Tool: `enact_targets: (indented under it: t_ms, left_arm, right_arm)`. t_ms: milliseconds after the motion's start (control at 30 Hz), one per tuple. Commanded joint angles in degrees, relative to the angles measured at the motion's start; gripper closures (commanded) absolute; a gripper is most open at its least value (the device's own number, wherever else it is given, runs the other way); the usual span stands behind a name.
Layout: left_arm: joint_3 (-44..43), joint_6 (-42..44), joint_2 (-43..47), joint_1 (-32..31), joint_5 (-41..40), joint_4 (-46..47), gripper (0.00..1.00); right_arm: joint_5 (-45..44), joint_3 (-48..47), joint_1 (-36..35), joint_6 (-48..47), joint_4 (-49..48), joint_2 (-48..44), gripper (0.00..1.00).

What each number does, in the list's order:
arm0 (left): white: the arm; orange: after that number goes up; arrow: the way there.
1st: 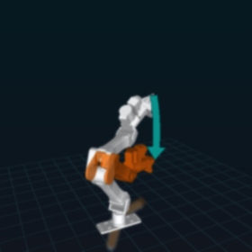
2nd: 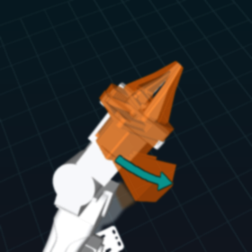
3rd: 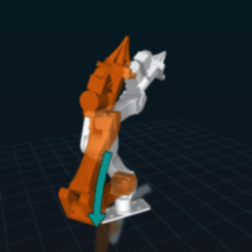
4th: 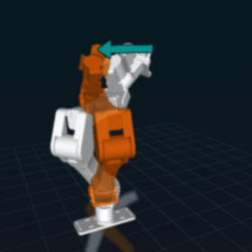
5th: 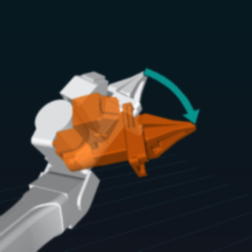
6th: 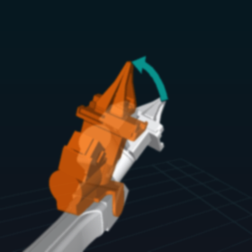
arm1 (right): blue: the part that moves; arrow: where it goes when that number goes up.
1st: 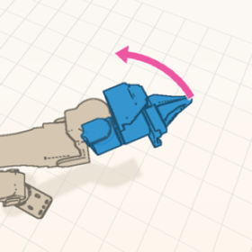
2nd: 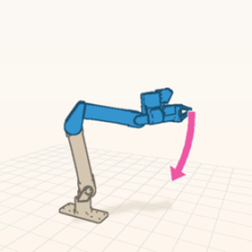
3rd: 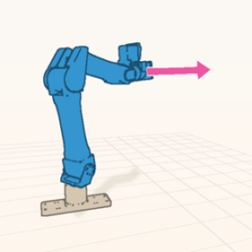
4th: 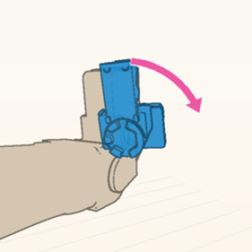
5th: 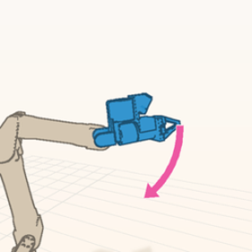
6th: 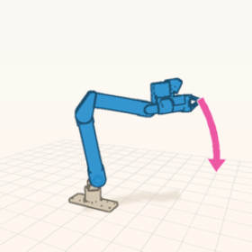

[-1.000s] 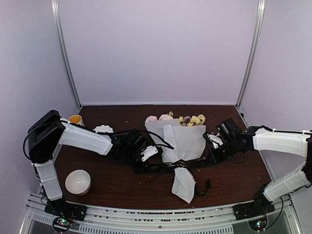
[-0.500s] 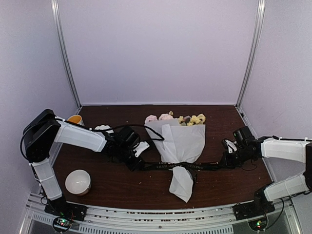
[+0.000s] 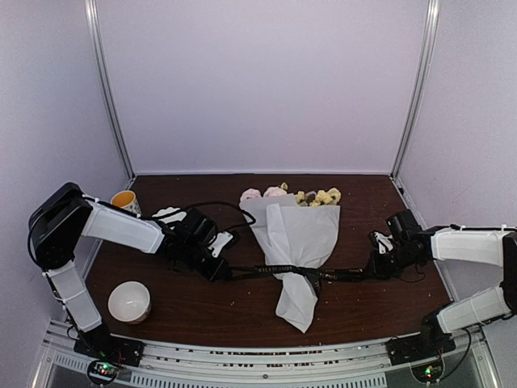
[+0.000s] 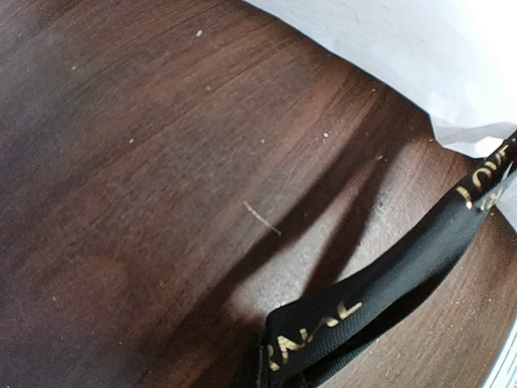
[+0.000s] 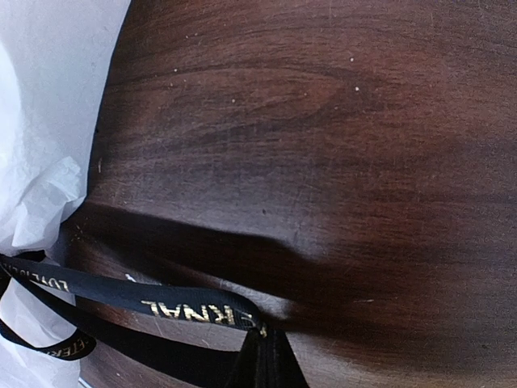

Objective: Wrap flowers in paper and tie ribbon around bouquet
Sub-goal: Tie the half-tied ribbon around the folded bouquet.

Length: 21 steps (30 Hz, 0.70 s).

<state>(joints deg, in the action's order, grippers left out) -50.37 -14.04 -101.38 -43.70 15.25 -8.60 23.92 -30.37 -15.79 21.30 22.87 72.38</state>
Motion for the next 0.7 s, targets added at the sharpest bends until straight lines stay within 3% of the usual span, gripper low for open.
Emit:
enact_targets:
  t_ms: [0, 600, 633, 667]
  left_arm:
    - [6.32, -3.93, -2.42, 2.33, -0.71, -8.55, 1.00]
    - [10.32, -2.55, 0.75, 2.28, 2.92, -3.83, 1.00]
    - [10.06, -1.41, 2.05, 1.95, 3.59, -3.38, 1.00]
    - [9.54, -0.11, 3.50, 1.32, 3.45, -3.28, 1.00]
  right_arm:
    - [-4.03, 0.46, 1.24, 0.71, 0.95, -0.31, 1.00]
    - [-3.42, 0.93, 2.43, 0.53, 0.40, -0.70, 1.00]
    - [-2.79, 0.71, 2.43, 0.05, 0.43, -0.60, 0.99]
    - [-1.88, 0.26, 2.39, -0.67, 0.66, -0.51, 0.90]
